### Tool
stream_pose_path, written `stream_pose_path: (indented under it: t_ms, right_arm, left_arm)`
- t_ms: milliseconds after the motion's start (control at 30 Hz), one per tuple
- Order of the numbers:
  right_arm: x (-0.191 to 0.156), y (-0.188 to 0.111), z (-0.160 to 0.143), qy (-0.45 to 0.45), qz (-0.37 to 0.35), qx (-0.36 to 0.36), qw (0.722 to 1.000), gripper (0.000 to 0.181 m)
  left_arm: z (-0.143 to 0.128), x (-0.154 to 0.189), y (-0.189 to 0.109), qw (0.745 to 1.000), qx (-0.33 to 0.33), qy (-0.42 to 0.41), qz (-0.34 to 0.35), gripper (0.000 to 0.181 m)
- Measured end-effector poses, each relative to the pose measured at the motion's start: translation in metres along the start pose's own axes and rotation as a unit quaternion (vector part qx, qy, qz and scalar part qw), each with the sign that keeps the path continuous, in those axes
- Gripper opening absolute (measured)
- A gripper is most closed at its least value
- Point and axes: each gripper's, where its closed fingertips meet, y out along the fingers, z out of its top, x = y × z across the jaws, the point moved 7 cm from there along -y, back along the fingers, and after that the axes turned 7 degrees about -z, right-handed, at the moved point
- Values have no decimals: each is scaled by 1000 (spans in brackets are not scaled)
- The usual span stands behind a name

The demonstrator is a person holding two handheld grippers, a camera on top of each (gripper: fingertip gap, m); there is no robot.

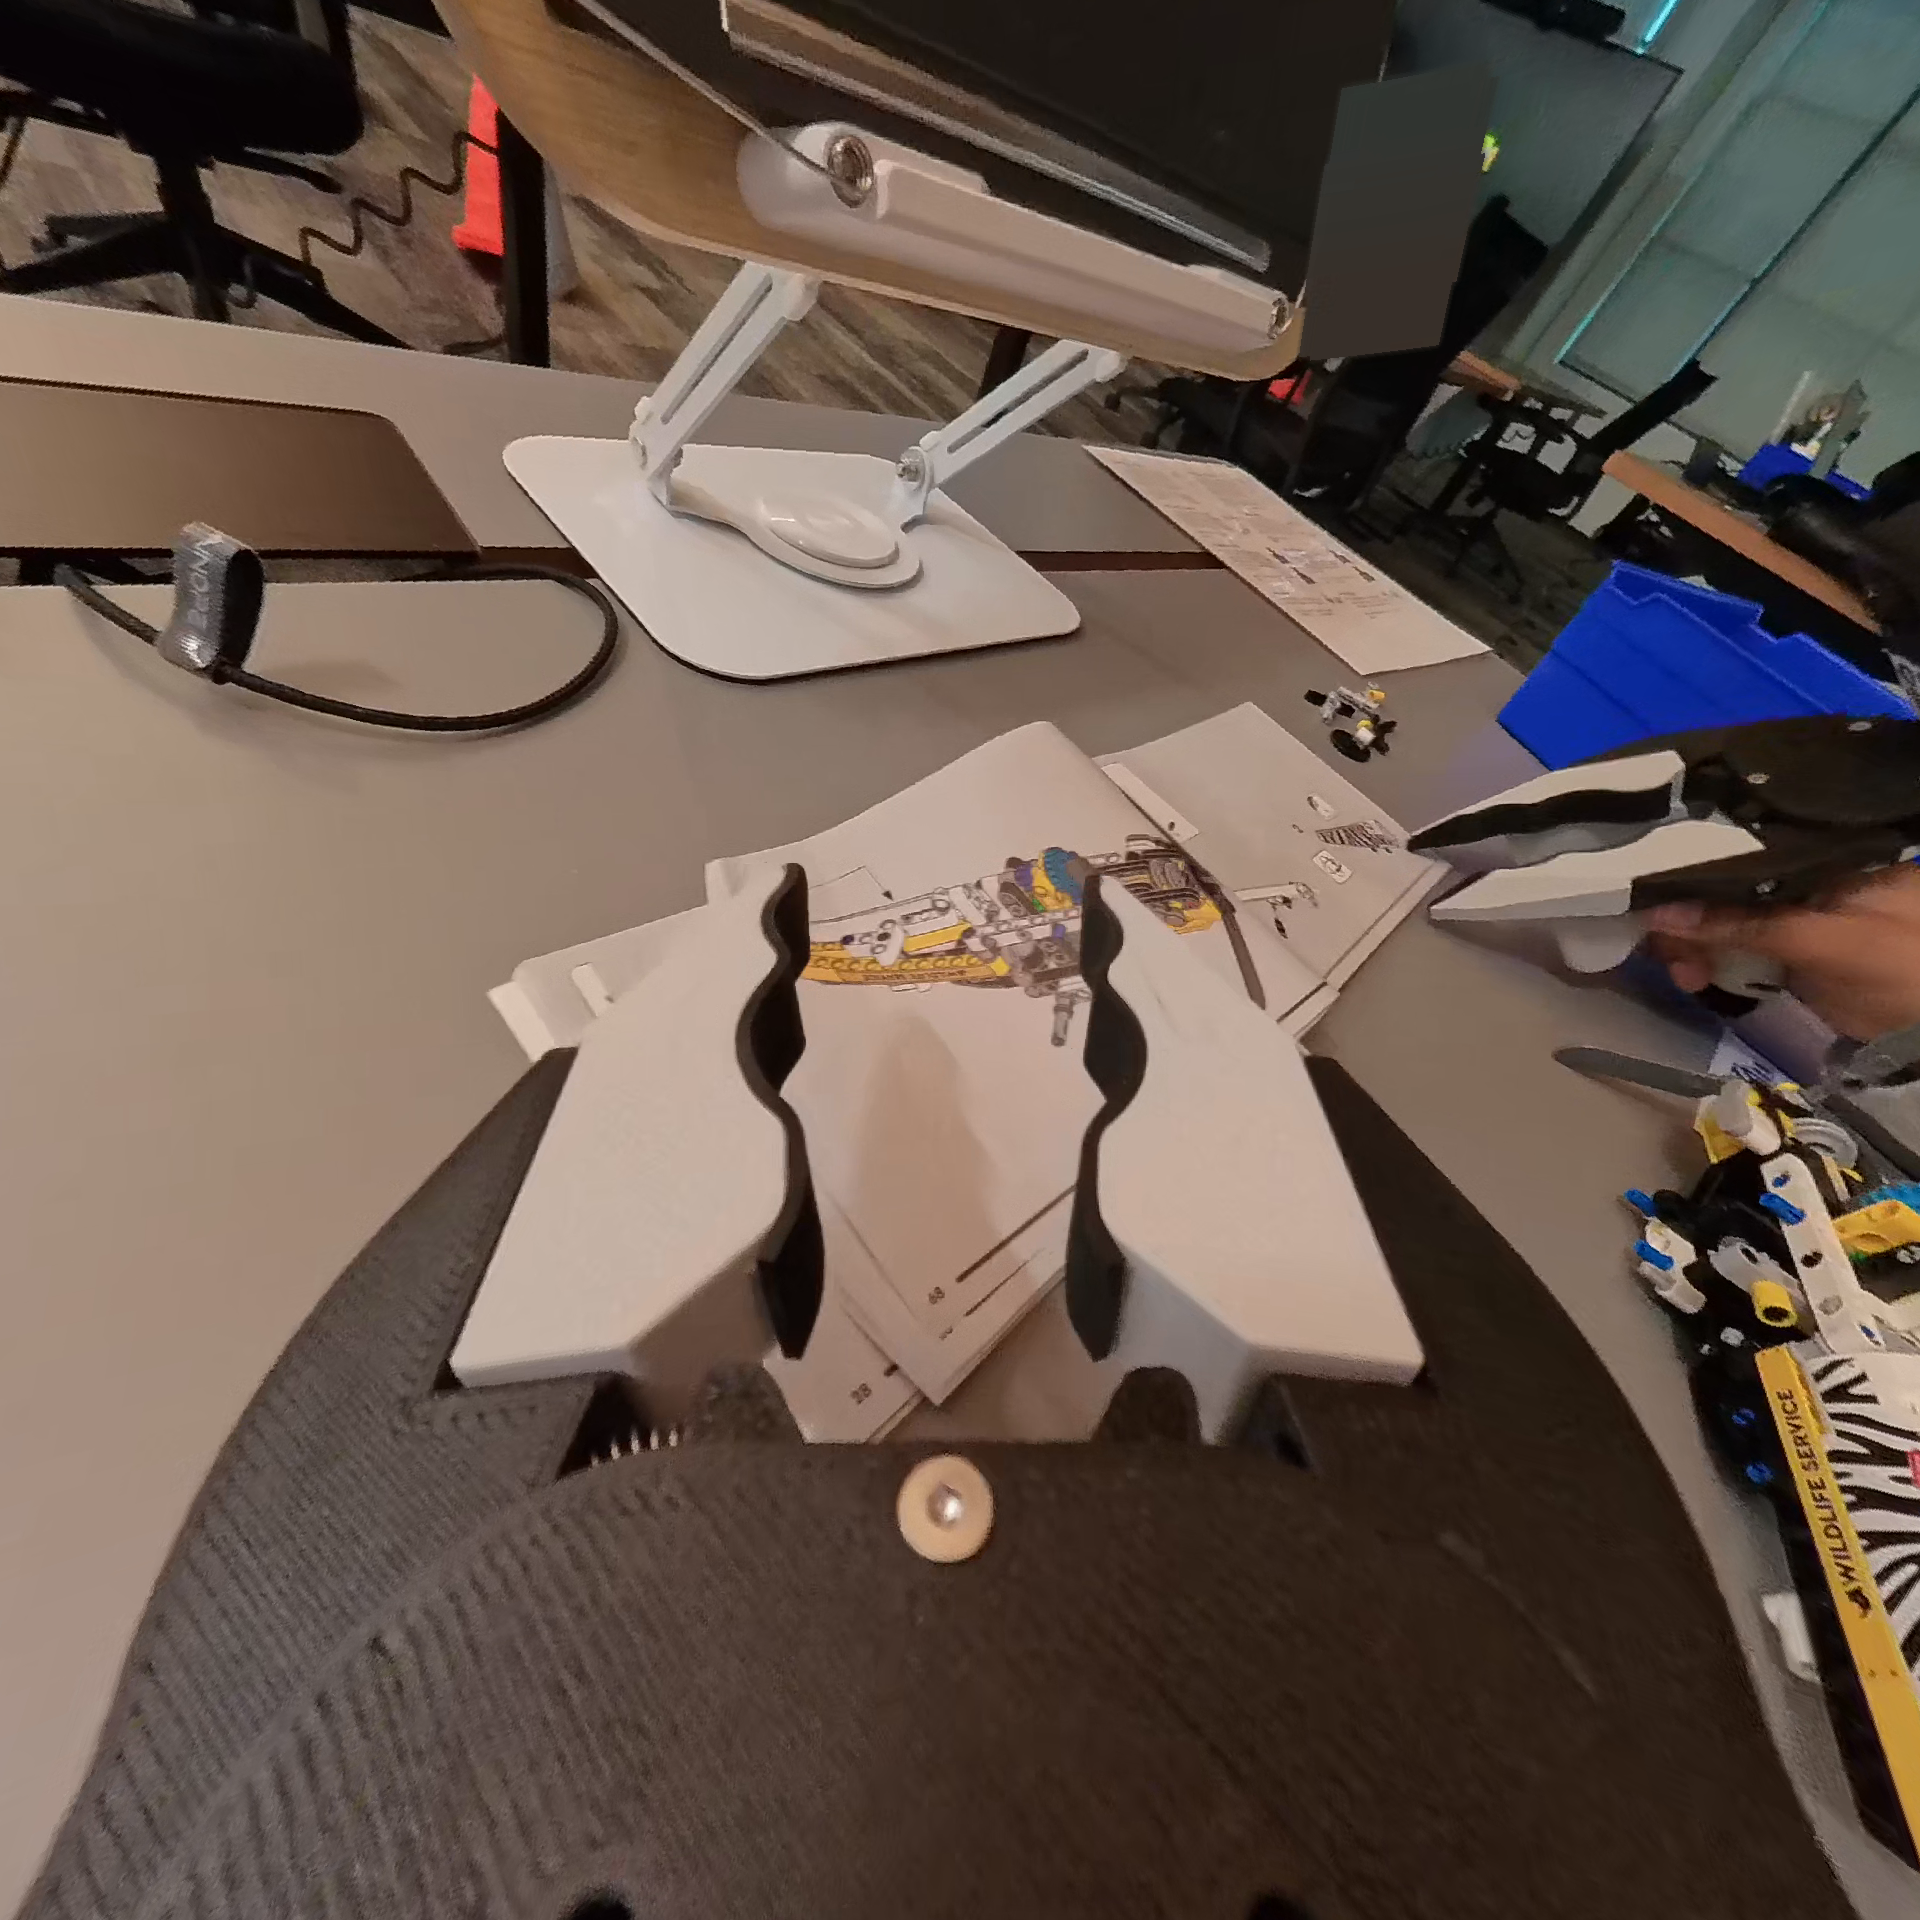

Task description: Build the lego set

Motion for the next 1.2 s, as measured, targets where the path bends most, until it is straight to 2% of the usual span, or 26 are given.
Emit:
stream_pose_path:
  t_ms: [300, 433, 533, 633, 700, 767, 833, 933, 1033, 1133, 1200]
  right_arm:
    - [-16, 9, 7, -15, 29, 20, 999, 53]
    - [-24, 8, 7, -15, 62, 20, 998, 42]
    - [-35, 6, 8, -9, 119, 16, 993, 39]
    - [-38, 5, 8, 2, 157, 12, 988, 37]
    - [-34, 3, 9, 29, 172, 11, 985, 41]
    - [-25, 0, 13, 70, 183, 24, 980, 45]
    - [-16, -6, 17, 111, 189, 55, 974, 46]
    - [-5, -12, 19, 147, 184, 75, 969, 45]
    - [2, -11, 14, 120, 137, 55, 982, 43]
    - [-1, -8, 13, 83, 111, 41, 990, 42]
    - [-6, -7, 13, 66, 107, 35, 991, 42]
  left_arm:
    - [-5, 2, 5, 1000, -28, -11, -2, 50]
    - [-4, 12, 7, 999, -33, 41, 10, 49]
    - [-1, 34, 11, 995, -49, 87, 11, 51]
    - [11, 77, 26, 994, -52, 90, -41, 59]
    - [9, 104, 47, 988, -107, 91, -65, 72]
    - [0, 119, 74, 975, -187, 108, -53, 83]
    - [-7, 128, 103, 962, -234, 132, -41, 89]
    - [-26, 124, 143, 940, -314, 133, -23, 97]
    - [-46, 115, 163, 910, -377, 175, -5, 102]
    - [-45, 117, 165, 909, -372, 185, -18, 88]
    - [-44, 117, 163, 910, -369, 188, -25, 60]
